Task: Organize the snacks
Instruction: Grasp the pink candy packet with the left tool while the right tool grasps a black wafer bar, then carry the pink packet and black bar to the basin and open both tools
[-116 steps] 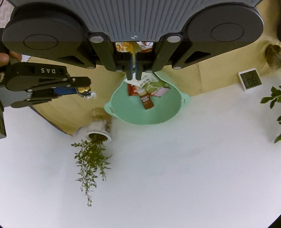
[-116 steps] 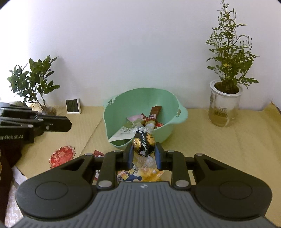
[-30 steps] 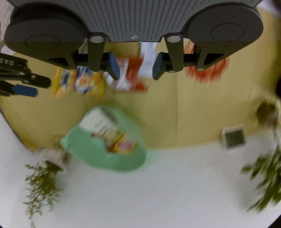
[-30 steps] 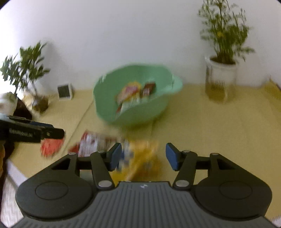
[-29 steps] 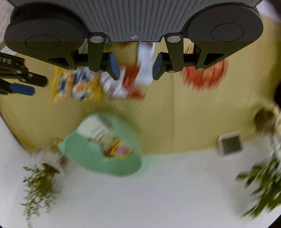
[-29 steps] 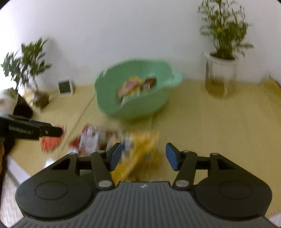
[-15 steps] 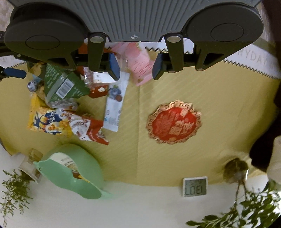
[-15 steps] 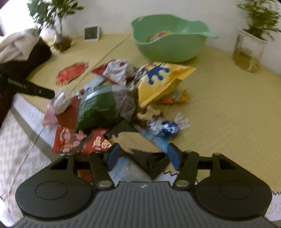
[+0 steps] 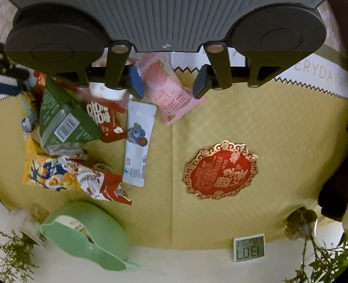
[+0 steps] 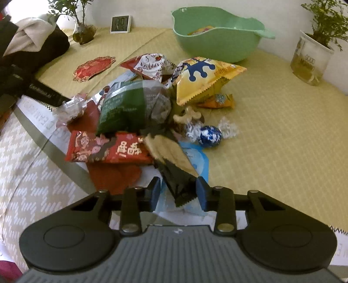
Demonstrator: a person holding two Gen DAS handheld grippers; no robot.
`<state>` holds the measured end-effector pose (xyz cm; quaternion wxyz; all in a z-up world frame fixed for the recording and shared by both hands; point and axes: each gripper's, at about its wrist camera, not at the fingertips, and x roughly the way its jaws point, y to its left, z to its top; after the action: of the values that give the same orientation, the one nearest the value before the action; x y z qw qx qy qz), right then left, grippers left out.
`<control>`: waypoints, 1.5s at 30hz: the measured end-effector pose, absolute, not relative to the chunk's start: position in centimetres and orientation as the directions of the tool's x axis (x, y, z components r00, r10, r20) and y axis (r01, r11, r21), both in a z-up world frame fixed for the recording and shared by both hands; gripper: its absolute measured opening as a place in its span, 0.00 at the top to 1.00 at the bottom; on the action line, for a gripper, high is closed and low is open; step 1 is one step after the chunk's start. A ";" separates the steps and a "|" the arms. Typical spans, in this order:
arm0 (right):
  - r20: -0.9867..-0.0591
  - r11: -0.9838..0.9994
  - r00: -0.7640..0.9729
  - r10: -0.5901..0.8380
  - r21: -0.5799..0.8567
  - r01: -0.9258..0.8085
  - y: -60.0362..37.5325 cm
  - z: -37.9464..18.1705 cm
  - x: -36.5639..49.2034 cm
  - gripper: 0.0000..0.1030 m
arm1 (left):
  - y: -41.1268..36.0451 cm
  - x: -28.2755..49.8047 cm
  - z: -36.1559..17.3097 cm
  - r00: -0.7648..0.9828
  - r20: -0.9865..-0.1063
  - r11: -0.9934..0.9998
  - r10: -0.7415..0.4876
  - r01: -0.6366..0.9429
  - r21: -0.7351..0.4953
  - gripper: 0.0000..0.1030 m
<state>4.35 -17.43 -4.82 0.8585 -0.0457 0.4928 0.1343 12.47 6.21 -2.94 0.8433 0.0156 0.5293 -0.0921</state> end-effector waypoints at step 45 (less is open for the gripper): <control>-0.702 0.944 0.635 0.323 0.292 -0.157 -23.7 4.3 8.2 0.94 | -3.3 20.8 8.8 0.592 -0.740 0.871 -0.321 0.492 0.016 0.02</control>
<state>8.18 -23.73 4.34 0.8984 0.1021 0.4057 0.1334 20.79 -3.31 8.84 0.8853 0.1097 0.3893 -0.2294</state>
